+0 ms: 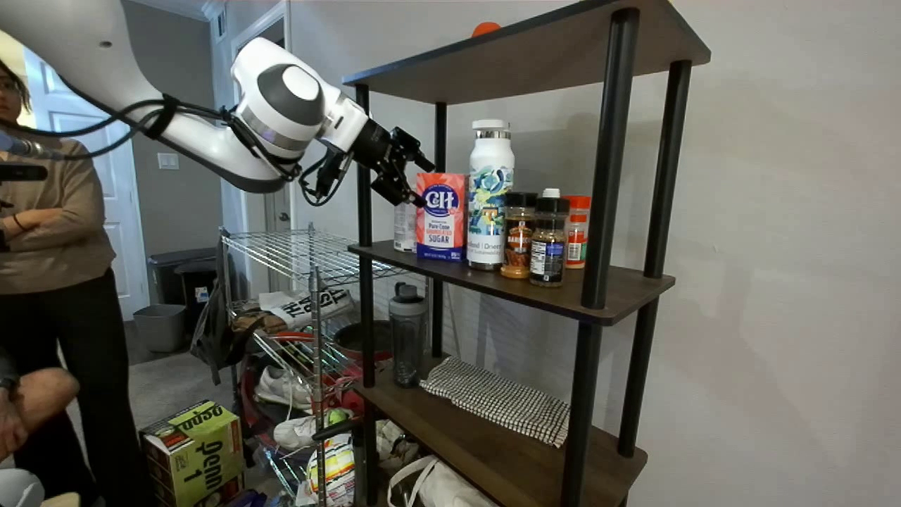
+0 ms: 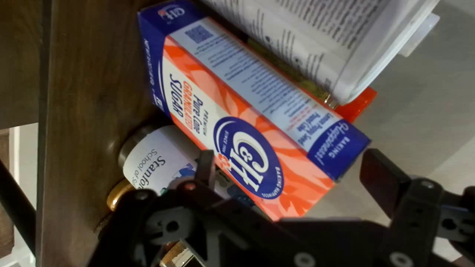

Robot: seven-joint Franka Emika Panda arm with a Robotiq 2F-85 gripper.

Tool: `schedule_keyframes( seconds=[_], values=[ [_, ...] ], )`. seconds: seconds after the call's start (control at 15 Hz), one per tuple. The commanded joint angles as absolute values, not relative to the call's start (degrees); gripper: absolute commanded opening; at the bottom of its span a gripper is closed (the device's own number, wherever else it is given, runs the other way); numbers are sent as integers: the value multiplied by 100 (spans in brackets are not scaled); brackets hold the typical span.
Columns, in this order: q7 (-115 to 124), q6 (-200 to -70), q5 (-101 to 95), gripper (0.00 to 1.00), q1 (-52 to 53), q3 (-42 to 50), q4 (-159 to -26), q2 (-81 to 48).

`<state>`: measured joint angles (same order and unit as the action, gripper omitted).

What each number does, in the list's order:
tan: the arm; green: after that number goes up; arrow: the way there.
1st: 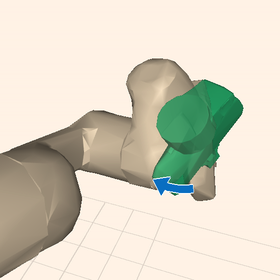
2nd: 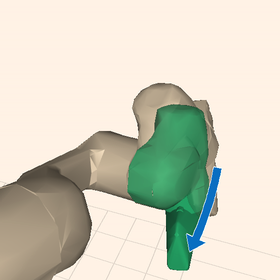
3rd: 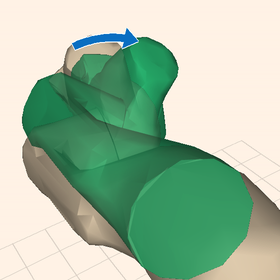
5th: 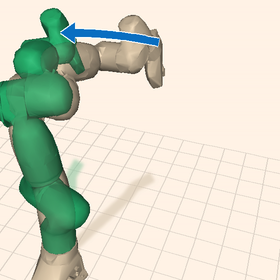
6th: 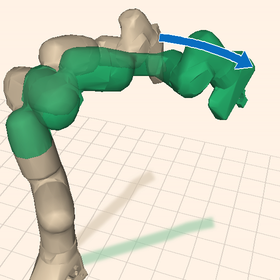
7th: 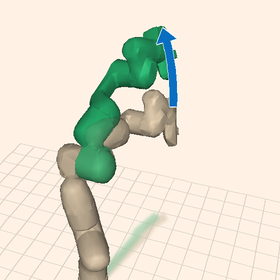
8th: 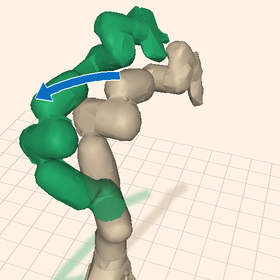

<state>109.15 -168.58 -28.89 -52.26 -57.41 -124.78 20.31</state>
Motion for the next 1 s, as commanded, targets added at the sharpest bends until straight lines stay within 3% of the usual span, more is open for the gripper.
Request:
schedule_keyframes(
  seconds=[0.0,0.93],
  values=[
    [10700,-16597,-2991,100,-5248,-5786,-12392,1969],
    [10775,-16627,-2861,100,-5184,-5530,-12634,2153]
  ],
)
